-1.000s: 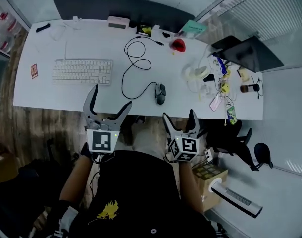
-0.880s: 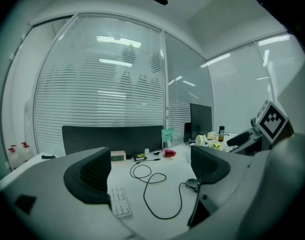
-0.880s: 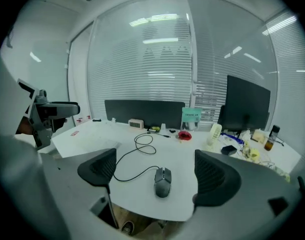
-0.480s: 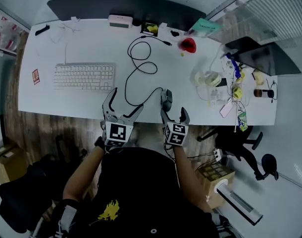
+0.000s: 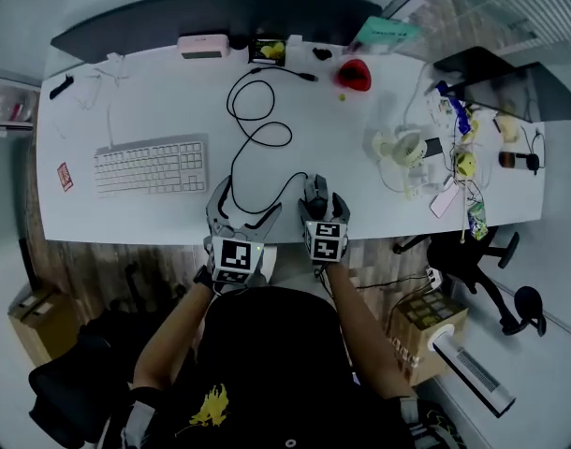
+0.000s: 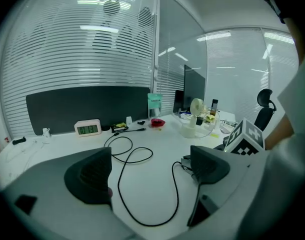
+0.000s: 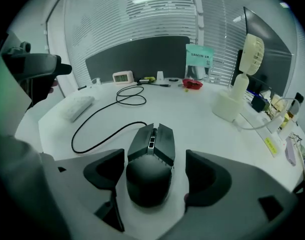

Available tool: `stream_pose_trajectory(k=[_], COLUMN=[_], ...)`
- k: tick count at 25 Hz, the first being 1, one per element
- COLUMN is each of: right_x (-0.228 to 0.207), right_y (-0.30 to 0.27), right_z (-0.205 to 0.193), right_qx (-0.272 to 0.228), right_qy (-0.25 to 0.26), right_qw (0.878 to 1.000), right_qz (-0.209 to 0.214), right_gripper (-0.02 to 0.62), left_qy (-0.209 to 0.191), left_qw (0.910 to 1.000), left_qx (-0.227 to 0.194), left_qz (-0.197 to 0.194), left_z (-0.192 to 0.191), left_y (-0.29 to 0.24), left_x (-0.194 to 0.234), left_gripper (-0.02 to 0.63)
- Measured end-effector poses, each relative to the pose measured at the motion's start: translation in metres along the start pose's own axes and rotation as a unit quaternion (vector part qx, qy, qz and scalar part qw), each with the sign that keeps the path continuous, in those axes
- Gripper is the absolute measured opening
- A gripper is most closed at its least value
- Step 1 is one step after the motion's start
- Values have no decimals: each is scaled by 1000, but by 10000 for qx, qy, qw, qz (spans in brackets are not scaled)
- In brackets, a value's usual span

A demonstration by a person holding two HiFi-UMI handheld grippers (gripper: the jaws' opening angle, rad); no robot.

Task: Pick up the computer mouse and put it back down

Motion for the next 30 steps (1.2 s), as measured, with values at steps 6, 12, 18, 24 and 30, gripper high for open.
stream_pose_trajectory(k=[6, 12, 18, 24, 30], right_x=[3, 3, 13, 36, 52], right_y=[-8, 8, 57, 138, 232], right_z=[-3, 10, 57, 137, 240], right_qx=[-36, -171, -984, -2305, -3586], right_qy=[175, 108, 100, 196, 428], right_qw=[9998, 9998, 9948, 9728, 9325], right_qz=[113, -26, -256, -100, 25], right_gripper=[319, 307, 307, 307, 307], left_qy=[-56, -184, -297, -370, -772], left_qw=[10000, 9997, 9986, 9892, 9734], left_qx=[-14, -158, -382, -1330, -2019], left_qz=[15, 100, 214, 483, 764], left_z=[13, 23, 34, 83, 161], left_y=[-2, 20, 59, 111, 177], left_x=[0, 6, 14, 34, 55], left_gripper=[495, 494, 494, 402, 377])
Point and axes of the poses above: the fingertips, and each gripper's own axes: y backward along the fingers, x to its left, z out of its top, the point moved 3 cm from there along y, backward along the fingers, and after that the axes turned 2 degrees about y, right-handed, at the moved point
